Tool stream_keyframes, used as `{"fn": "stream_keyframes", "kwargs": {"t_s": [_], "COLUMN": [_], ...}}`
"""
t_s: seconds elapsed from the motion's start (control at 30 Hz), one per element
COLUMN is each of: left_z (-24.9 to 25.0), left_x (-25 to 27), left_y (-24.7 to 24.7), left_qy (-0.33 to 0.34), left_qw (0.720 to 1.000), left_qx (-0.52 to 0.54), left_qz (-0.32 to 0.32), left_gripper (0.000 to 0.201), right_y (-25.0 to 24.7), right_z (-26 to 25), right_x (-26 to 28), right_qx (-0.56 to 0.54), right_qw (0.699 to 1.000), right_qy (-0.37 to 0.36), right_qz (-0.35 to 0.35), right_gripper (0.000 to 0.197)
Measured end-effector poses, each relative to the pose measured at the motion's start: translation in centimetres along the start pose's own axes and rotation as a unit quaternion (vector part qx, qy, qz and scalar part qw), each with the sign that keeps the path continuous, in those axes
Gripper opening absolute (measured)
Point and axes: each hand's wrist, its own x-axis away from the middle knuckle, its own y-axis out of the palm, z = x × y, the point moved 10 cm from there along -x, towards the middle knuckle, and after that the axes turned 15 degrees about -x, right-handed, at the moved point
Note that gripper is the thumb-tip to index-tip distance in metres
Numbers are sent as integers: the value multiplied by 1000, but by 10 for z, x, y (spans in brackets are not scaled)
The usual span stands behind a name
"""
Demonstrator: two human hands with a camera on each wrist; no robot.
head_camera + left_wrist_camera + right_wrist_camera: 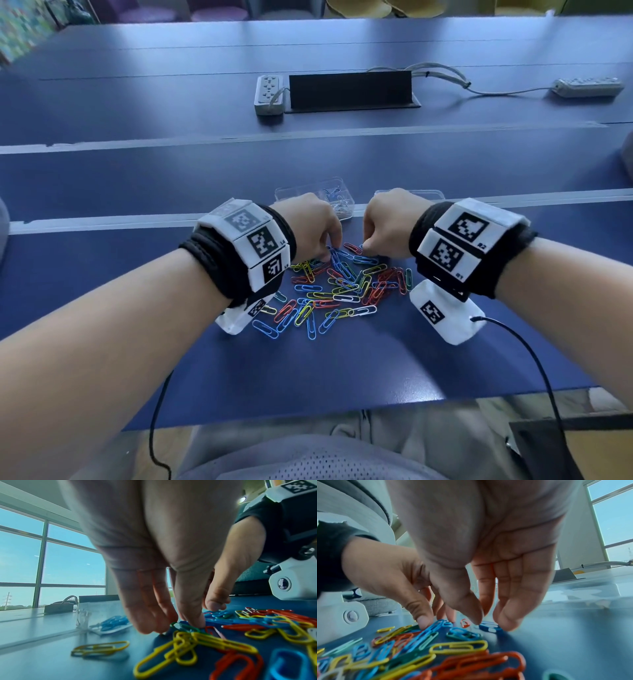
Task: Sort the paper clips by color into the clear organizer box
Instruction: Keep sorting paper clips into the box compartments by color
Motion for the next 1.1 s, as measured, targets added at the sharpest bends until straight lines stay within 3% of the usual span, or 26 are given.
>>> {"fn": "stream_keyframes", "kwargs": {"t_s": [0.23,0.4,0.57,0.67,0.77,0.9,1.1], "left_z": [-2,-7,-18,-26,-33,-38,-42], "left_x": [-2,1,9,15,18,20,25], "left_y": [1,-2,-8,-10,-8,-3,5], "left_qy": [1,4,-31,-59,-65,-67,-68], "left_qw": [1000,998,993,985,972,963,960], "left_qx": [4,56,99,148,217,256,269], "left_qz": [10,16,53,69,69,55,25], "left_gripper": [8,11,8,19,26,16,35], "right_y": [-3,-2,-5,-3,-4,2,9], "right_z": [0,1,6,6,0,-5,-5], "right_x": [2,1,2,7,11,16,18], "right_qx": [-17,-4,-95,-128,-102,-16,27], "right_qw": [1000,1000,995,991,994,999,999], "right_qy": [-19,-13,7,11,-7,-18,-26], "right_qz": [11,-5,-12,-34,-29,-31,-33], "right_gripper": [15,3,22,20,21,20,17]}}
